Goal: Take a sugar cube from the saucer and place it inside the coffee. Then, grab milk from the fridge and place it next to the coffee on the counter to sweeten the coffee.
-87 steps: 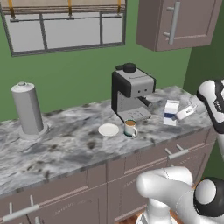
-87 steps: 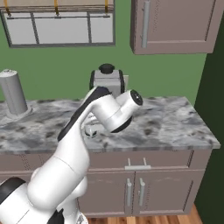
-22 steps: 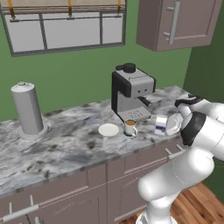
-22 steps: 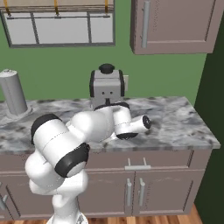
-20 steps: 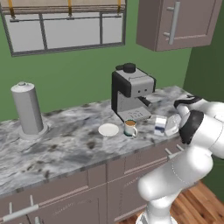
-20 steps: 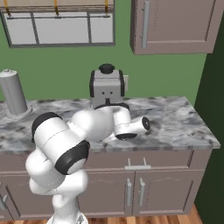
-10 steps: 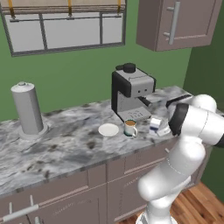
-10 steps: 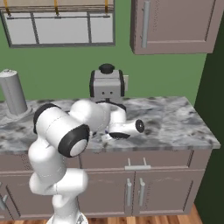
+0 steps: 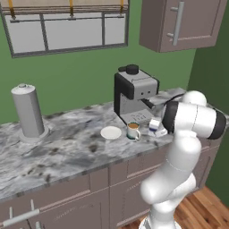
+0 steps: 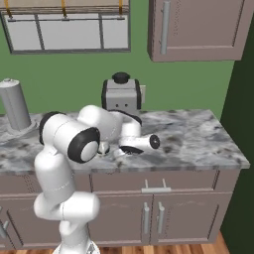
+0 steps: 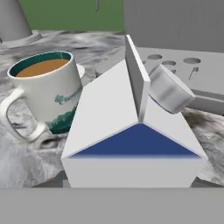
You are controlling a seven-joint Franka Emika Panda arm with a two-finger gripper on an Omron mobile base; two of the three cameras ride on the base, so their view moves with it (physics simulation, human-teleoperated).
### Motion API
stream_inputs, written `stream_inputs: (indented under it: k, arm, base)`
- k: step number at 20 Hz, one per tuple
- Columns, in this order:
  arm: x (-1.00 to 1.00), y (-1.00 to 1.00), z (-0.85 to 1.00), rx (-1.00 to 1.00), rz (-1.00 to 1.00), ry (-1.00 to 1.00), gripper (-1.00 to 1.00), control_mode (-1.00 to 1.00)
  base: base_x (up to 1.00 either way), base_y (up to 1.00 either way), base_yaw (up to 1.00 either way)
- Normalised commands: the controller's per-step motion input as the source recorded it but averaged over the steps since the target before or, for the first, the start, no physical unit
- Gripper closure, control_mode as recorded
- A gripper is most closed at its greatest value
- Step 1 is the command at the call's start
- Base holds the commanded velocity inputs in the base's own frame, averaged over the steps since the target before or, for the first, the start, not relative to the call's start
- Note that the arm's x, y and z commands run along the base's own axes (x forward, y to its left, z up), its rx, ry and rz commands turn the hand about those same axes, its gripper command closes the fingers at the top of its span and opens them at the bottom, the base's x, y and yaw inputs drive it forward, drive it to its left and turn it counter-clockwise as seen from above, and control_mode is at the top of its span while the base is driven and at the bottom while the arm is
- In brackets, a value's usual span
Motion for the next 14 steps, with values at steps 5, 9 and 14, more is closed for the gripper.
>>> stream_inputs:
  k: [5,9,14]
  arm:
    - [0.09,0.29,-0.08,-0.01,0.0,0.0,1.0,-1.0]
    - [0.2,0.32,-0.08,-0.04,-0.01,0.0,-1.0,-1.0]
    - [0.38,0.05,-0.17,-0.03,-0.03,0.0,-1.0,-1.0]
  base:
    - [0.0,0.0,0.0]
    - [0.0,0.0,0.0]
    - [0.0,0.0,0.0]
